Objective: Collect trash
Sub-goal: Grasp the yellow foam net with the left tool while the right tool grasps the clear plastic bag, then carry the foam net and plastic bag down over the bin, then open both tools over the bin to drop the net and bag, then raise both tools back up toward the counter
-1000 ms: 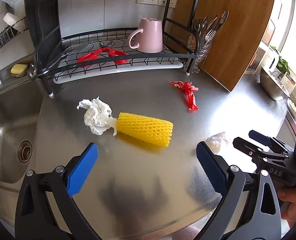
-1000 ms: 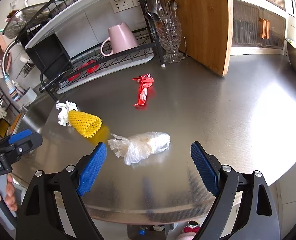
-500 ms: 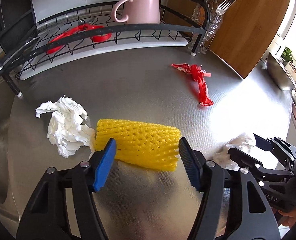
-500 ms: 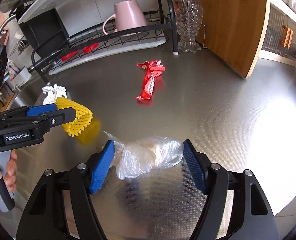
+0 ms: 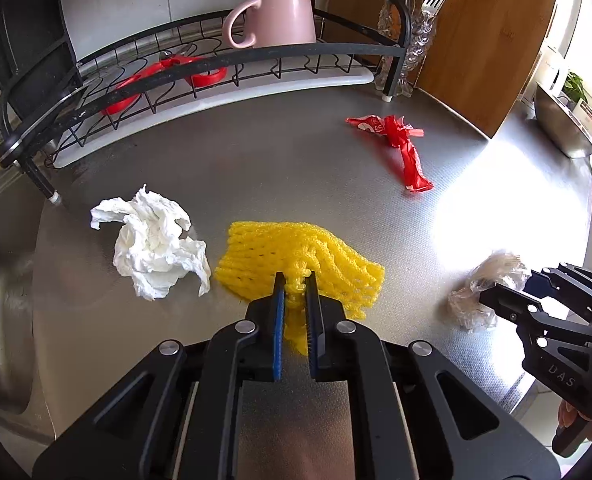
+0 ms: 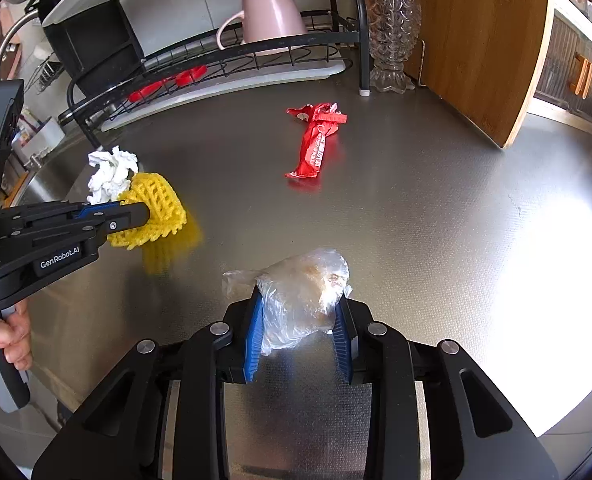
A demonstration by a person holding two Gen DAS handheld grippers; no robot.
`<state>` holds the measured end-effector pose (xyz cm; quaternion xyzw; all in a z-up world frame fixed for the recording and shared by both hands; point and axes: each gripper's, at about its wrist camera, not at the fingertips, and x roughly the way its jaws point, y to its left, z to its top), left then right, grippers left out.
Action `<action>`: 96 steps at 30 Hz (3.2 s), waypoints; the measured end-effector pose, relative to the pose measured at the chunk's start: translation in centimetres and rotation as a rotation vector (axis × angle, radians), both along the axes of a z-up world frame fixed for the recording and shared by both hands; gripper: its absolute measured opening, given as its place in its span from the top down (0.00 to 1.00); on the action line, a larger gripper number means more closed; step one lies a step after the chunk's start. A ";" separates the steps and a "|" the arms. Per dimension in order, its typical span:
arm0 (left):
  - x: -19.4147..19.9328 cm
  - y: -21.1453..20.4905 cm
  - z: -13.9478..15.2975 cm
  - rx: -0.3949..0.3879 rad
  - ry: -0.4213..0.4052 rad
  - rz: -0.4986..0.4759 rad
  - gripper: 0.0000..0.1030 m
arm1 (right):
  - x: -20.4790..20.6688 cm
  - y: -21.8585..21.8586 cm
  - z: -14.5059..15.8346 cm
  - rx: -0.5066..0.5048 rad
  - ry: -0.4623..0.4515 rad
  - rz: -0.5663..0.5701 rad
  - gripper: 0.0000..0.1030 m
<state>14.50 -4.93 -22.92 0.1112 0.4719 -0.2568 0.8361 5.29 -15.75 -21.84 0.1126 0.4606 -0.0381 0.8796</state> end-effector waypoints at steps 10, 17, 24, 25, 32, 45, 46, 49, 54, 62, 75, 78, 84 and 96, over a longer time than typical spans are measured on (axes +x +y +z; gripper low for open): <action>-6.6 3.1 5.2 -0.049 -0.088 0.006 0.92 | -3.3 1.1 2.6 0.020 -0.044 0.003 0.70; -13.9 7.2 6.2 -0.083 -0.083 0.011 0.92 | -8.2 4.3 4.5 0.016 -0.076 0.051 0.70; -21.2 10.6 4.3 -0.076 -0.010 -0.034 0.92 | -14.5 7.8 4.3 0.042 -0.077 0.046 0.70; -22.0 10.9 3.9 -0.065 0.003 -0.037 0.92 | -15.2 8.2 3.9 0.057 -0.069 0.042 0.70; -25.4 12.6 -0.8 -0.052 0.129 0.024 0.92 | -17.8 10.4 1.0 0.062 0.040 0.099 0.70; -26.6 12.4 -11.7 -0.021 0.306 0.184 0.92 | -18.5 8.1 -11.4 0.174 0.274 0.140 0.70; -26.3 12.3 -12.7 -0.016 0.314 0.182 0.92 | -18.4 8.0 -12.3 0.186 0.291 0.136 0.70; -25.8 11.9 -16.1 -0.008 0.334 0.158 0.92 | -17.6 8.1 -14.9 0.191 0.327 0.141 0.70; -24.8 10.9 -22.0 0.021 0.397 0.143 0.92 | -15.6 8.7 -18.7 0.215 0.356 0.132 0.70; -22.7 9.5 -28.9 0.055 0.516 0.201 0.92 | -13.2 8.7 -24.8 0.250 0.424 0.052 0.70; -21.7 8.8 -29.6 0.041 0.547 0.210 0.76 | -11.7 8.1 -28.3 0.346 0.493 -0.046 0.41; -21.4 8.7 -29.5 0.045 0.547 0.207 0.67 | -11.2 8.1 -28.2 0.337 0.491 -0.054 0.35; -21.3 8.8 -28.7 0.013 0.548 0.206 0.38 | -10.7 7.9 -27.4 0.330 0.484 -0.076 0.21; -21.6 8.8 -25.3 0.025 0.502 0.195 0.24 | -11.9 6.2 -25.3 0.326 0.465 -0.105 0.18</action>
